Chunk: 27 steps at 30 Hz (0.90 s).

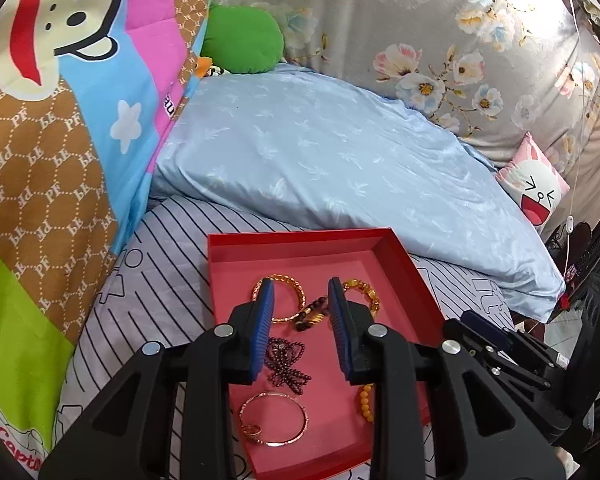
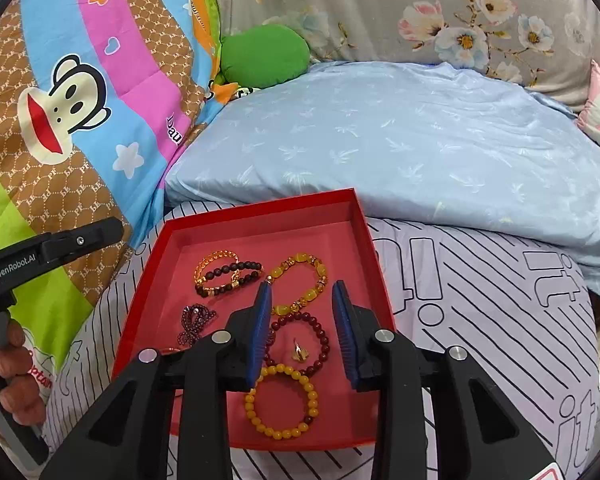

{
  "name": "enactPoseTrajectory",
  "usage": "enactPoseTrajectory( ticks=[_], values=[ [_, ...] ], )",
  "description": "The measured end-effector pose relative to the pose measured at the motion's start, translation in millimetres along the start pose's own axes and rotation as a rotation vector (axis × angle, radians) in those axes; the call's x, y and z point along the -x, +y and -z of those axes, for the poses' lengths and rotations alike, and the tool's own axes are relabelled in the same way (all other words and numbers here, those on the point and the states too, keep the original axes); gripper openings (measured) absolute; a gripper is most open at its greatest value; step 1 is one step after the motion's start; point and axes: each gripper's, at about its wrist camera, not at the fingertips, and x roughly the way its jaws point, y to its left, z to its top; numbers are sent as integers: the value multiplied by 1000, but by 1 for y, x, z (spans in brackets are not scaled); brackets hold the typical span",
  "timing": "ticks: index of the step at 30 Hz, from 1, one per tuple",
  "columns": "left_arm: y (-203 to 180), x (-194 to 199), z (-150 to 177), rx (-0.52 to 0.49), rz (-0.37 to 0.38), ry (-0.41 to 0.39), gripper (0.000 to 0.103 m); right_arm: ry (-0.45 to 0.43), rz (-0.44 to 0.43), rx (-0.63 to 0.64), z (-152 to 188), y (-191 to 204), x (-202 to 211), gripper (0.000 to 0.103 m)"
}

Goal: Organize jewelry
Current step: 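Carry the bracelet and stud earring into the red box, open both grippers, then withdraw both grippers from the box toward the gold hoop earring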

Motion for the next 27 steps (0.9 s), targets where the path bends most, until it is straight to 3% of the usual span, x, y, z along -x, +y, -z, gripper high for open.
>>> enactPoseTrajectory(
  ticks=[17, 27],
  values=[
    [-4, 32, 30, -15, -26, 5, 27, -2, -2, -20, 27, -2, 39, 34],
    [-22, 53, 65, -62, -57, 13, 27, 8, 20, -21, 56, -3, 68, 34]
  ],
)
